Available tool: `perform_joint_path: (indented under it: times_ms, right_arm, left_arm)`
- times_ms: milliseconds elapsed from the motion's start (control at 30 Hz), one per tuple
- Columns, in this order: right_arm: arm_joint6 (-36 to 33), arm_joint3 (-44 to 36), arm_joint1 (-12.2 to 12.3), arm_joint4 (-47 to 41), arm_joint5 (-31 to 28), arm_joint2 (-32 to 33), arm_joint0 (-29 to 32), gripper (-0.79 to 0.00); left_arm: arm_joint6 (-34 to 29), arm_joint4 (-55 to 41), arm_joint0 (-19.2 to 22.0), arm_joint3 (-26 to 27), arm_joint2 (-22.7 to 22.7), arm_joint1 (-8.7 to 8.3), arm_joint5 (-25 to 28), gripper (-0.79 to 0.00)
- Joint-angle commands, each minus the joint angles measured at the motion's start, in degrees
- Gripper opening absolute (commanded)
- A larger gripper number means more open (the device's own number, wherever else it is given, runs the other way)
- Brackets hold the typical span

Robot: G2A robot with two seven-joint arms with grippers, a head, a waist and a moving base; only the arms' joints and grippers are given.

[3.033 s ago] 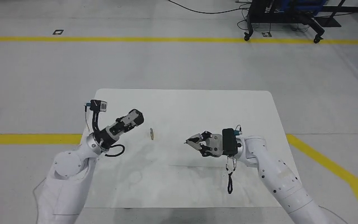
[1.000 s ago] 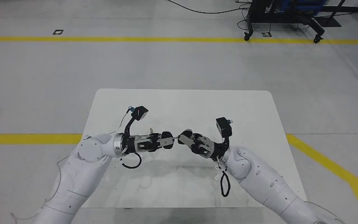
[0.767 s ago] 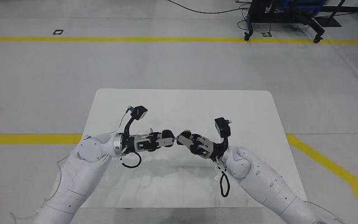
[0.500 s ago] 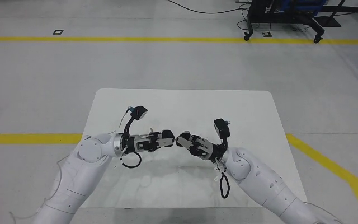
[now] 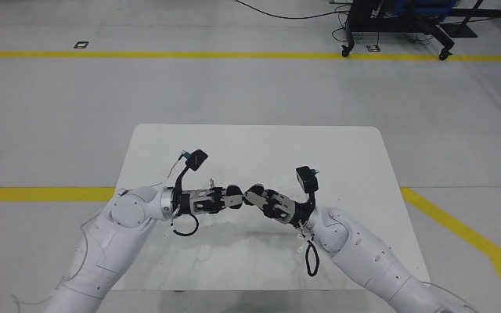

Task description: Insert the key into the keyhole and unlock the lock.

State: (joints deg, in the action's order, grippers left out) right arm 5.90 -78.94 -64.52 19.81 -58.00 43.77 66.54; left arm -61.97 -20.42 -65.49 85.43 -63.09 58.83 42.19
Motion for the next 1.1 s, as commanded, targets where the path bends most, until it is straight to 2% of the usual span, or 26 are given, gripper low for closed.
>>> perform_joint_path:
  times_ms: [0,67,100,133,267,367,900,1000,1067]
  right_arm:
    - [-0.24,0.01,-0.08,0.07,0.0,-0.01,-0.04,-0.785]
    - [-0.41,0.01,-0.2,0.31,0.0,0.01,-0.09,-0.785]
    - [-0.44,-0.04,-0.27,0.41,0.0,0.03,-0.12,-0.548]
    - [-0.44,-0.03,-0.34,0.45,0.0,0.05,-0.13,0.0]
    - [-0.33,0.01,-0.43,0.17,0.0,0.1,-0.09,0.0]
    - [-0.33,0.01,-0.43,0.17,0.0,0.1,-0.09,0.0]
    - [-0.33,0.01,-0.43,0.17,0.0,0.1,-0.09,0.0]
    - [-0.61,-0.15,-0.43,-0.12,0.68,0.23,0.2,0.0]
    - [-4.11,0.71,-0.1,-1.0,2.36,0.87,-0.11,0.0]
  left_arm:
    - [1.19,0.32,0.05,-0.32,-0.36,-0.01,0.17,-0.785]
    - [1.8,0.97,0.05,-0.12,-0.34,0.01,0.63,-0.785]
    - [2.16,0.54,-0.02,-0.07,-0.32,0.03,0.76,-0.785]
    - [2.23,0.41,-0.03,-0.08,-0.33,0.03,0.84,-0.785]
    - [3.54,-1.04,-0.04,-0.58,-1.63,-0.14,1.34,-0.785]
    - [7.94,-3.94,-0.8,-1.17,-3.61,-0.17,2.23,-0.785]
    - [7.94,-3.94,-0.8,-1.17,-3.61,-0.17,2.23,-0.785]
    - [9.26,2.13,-1.14,0.89,-4.18,-0.33,0.97,-0.785]
    - [9.37,3.56,-1.8,2.14,-3.95,-0.38,0.12,-0.785]
